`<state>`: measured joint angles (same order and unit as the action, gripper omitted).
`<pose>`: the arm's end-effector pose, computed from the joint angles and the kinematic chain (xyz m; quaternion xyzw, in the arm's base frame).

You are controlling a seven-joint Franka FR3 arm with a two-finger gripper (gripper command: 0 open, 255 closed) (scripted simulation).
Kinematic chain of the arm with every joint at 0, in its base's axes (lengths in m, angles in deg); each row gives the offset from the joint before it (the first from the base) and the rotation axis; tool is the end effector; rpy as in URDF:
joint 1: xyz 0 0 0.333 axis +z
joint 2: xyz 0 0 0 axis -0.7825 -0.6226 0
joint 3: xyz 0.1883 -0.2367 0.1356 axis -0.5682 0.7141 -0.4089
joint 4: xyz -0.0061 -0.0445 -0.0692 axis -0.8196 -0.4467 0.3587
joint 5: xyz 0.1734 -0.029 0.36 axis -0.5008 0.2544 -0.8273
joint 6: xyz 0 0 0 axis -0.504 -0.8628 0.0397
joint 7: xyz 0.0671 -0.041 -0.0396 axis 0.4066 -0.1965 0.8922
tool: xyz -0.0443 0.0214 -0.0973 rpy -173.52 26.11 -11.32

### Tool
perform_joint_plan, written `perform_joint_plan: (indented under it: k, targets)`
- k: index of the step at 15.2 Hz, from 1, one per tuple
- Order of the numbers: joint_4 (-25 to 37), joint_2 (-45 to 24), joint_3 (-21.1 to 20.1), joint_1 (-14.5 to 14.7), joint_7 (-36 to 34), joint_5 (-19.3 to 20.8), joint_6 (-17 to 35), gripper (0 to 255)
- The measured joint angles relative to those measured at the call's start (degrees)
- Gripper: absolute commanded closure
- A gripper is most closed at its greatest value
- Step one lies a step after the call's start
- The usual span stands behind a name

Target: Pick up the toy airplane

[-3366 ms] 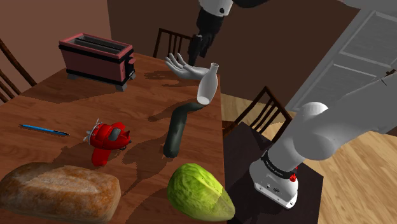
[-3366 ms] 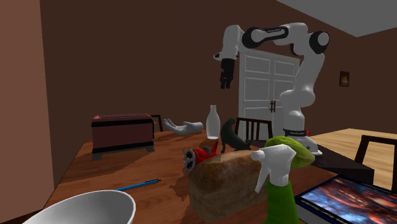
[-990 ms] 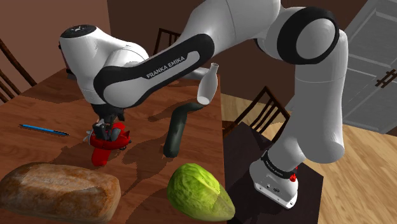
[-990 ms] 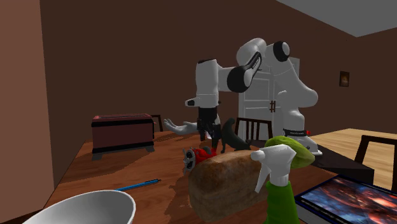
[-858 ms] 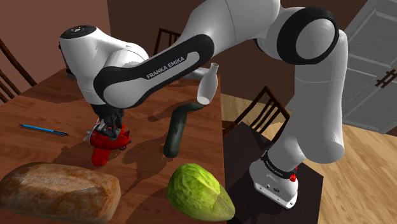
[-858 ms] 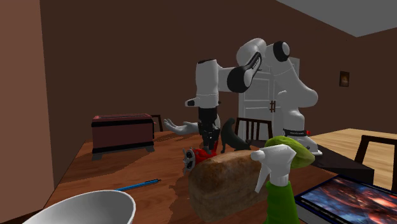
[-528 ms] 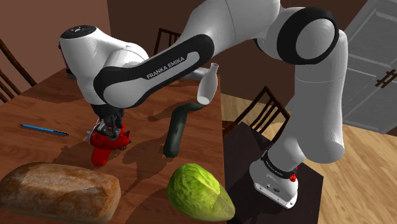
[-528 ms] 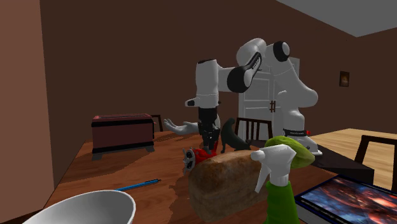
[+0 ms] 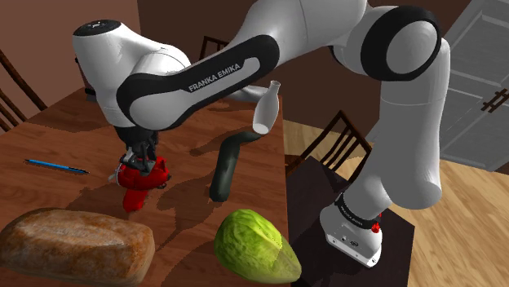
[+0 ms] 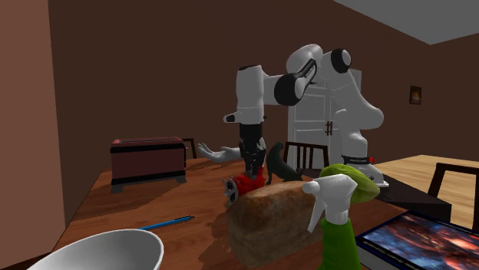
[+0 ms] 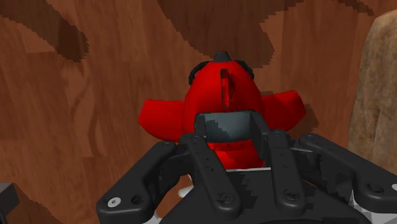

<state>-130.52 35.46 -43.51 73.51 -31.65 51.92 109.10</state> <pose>0.5339 0.4254 0.3210 0.9527 0.2978 -0.0282 0.0536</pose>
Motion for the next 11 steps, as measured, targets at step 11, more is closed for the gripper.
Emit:
perform_joint_plan:
  k: [11]
  targets:
    - [3.8, 3.2, -0.8, -0.3, 1.4, -1.6, -6.6, 255]
